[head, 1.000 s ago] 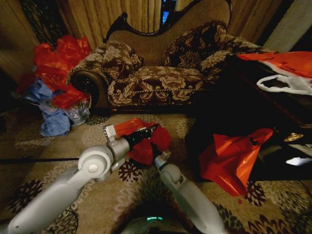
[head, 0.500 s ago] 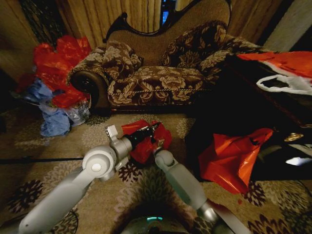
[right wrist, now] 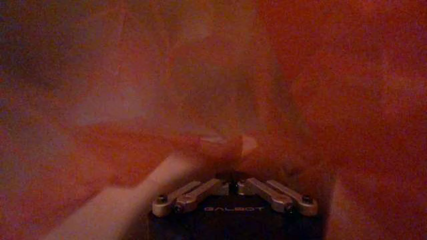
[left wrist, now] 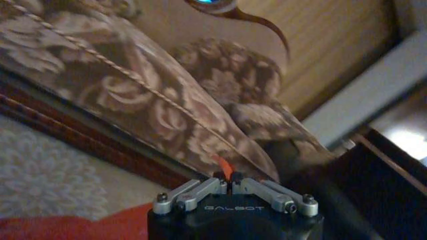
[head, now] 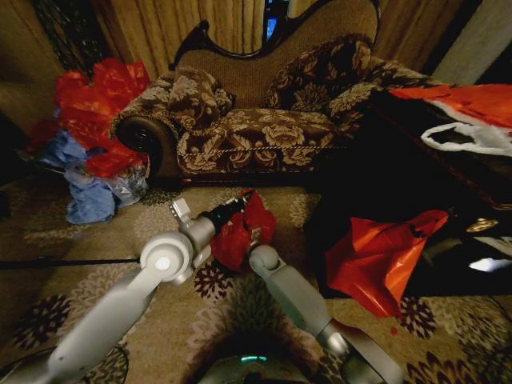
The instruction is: Place a garbage bag over the trash bin.
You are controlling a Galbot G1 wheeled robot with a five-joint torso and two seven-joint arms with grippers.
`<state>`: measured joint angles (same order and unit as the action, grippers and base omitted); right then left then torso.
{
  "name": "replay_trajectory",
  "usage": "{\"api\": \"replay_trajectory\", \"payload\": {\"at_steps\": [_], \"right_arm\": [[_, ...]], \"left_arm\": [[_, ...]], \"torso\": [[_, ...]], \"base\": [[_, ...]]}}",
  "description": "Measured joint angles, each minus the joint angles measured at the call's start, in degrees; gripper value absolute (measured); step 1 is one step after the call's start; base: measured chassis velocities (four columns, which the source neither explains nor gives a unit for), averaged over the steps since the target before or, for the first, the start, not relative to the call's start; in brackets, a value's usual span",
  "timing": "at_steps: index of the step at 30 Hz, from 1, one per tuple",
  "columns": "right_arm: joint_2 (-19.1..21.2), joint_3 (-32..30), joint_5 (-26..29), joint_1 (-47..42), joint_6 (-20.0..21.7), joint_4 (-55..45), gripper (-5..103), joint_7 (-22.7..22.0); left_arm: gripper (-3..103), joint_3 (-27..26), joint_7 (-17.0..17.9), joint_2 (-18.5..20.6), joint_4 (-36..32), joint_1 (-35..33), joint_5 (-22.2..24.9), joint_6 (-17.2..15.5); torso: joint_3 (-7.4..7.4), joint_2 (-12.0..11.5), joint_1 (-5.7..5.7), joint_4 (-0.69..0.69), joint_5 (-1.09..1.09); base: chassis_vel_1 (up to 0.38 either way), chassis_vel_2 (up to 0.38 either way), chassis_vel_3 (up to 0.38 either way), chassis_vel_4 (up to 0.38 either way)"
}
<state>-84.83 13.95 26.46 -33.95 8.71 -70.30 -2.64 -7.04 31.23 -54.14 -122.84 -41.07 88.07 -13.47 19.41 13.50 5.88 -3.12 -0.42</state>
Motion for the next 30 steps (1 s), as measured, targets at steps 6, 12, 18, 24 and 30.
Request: {"api": "replay_trajectory", "payload": {"at_steps": [6,12,18,24,30], "right_arm": [[0.54,0.0,0.5,0.52,1.33,0.97,0,-0.15],[1.07,0.35,4.65,2.09,5.16,2.62,0,-0.7],[-1.11,2.01,9.1,5.8,9.98,6.51,0,-0.73],[-3.38,2.85,11.68,9.29,14.1,10.05,0,-2.82],[-4.6,3.66,14.84,10.73,17.04,11.82,0,-4.24]], "left_arm": [[0,0.58,1.79,-4.95,7.71,3.71,-2.43,1.66],[0,0.62,1.79,-9.93,19.01,8.19,-6.39,3.43],[0,-1.31,2.89,-10.99,24.05,7.07,-10.02,5.71],[0,-2.52,4.22,-11.04,24.32,4.25,-12.47,6.61],[0,-3.18,6.17,-10.85,23.91,2.21,-14.28,7.14]], "torso": [[0.0,0.0,0.0,0.0,0.0],[0.0,0.0,0.0,-0.02,0.0],[0.0,0.0,0.0,0.03,-0.01],[-0.01,0.0,0.0,0.01,-0.01],[-0.01,0.0,0.0,0.0,-0.01]], "base": [[0.0,0.0,0.0,0.0],[0.0,0.0,0.0,0.0],[0.0,0.0,0.0,0.0],[0.0,0.0,0.0,0.0],[0.0,0.0,0.0,0.0]]}}
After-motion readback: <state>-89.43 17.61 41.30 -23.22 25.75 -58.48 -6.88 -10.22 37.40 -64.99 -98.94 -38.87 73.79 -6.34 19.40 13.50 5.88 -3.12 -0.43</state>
